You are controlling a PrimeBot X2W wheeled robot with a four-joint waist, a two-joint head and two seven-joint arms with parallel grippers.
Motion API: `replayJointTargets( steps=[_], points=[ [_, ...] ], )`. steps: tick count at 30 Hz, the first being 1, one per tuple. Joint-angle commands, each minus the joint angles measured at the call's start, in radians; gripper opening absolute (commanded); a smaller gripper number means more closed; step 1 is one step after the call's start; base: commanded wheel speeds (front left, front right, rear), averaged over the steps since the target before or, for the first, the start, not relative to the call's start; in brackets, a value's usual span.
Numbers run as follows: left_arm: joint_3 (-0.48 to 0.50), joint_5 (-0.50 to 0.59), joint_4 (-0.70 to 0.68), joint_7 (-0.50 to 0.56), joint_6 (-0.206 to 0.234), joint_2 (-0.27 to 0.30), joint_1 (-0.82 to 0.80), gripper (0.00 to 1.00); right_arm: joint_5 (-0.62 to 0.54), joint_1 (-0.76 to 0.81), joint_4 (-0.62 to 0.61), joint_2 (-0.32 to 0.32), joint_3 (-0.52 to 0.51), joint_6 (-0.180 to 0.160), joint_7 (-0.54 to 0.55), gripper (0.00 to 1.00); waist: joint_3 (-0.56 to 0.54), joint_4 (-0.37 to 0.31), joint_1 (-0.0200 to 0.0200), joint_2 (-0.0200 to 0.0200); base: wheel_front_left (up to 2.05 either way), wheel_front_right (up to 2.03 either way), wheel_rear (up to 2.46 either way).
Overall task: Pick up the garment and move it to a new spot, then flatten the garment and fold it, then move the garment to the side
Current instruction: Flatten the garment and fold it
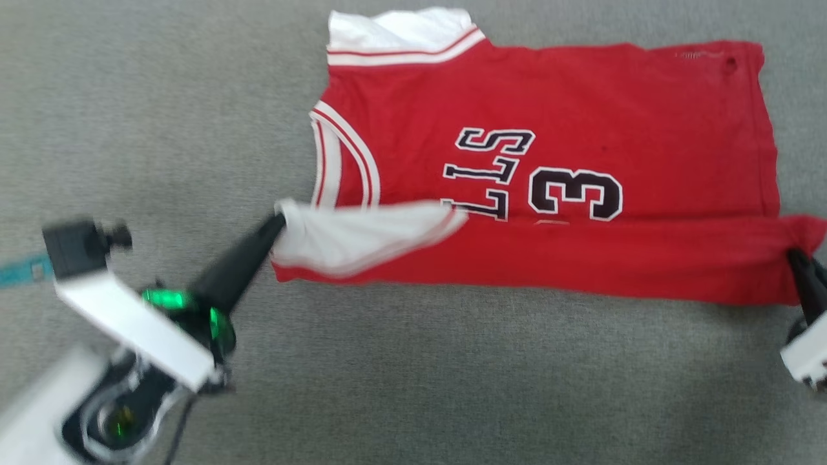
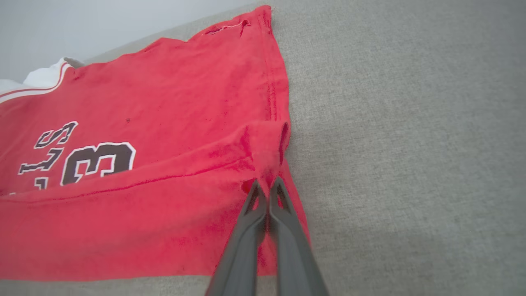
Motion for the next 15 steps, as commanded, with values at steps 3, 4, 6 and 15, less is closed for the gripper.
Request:
replayJointTargets(
  steps=[3, 4, 6, 15],
  points=[
    [0.023, -0.046, 0.068, 0.061, 0.002, -0.022, -0.084, 0.0, -0.031, -0.071, 0.054, 0.013, 0.002, 0.0, -0.02, 0.0, 0.044, -0.027, 0.0, 0.0, 0.0, 0.0, 0.0],
    [0.031, -0.052, 0.09, 0.08, 0.002, -0.025, -0.103, 0.0, -0.04, -0.089, 0.071, 0.014, 0.008, 0.0, -0.027, 0.0, 0.053, -0.034, 0.0, 0.0, 0.0, 0.0, 0.0],
    [0.039, -0.048, 0.138, 0.111, 0.002, -0.033, -0.128, 0.0, -0.051, -0.118, 0.105, 0.021, 0.012, 0.0, -0.045, 0.0, 0.067, -0.045, 0.0, 0.0, 0.0, 0.0, 0.0],
    [0.056, -0.014, 0.276, 0.146, 0.002, -0.049, -0.15, 0.0, -0.076, -0.198, 0.207, 0.036, 0.058, 0.0, -0.125, 0.0, 0.103, -0.076, 0.0, 0.0, 0.0, 0.0, 0.0]
  ],
)
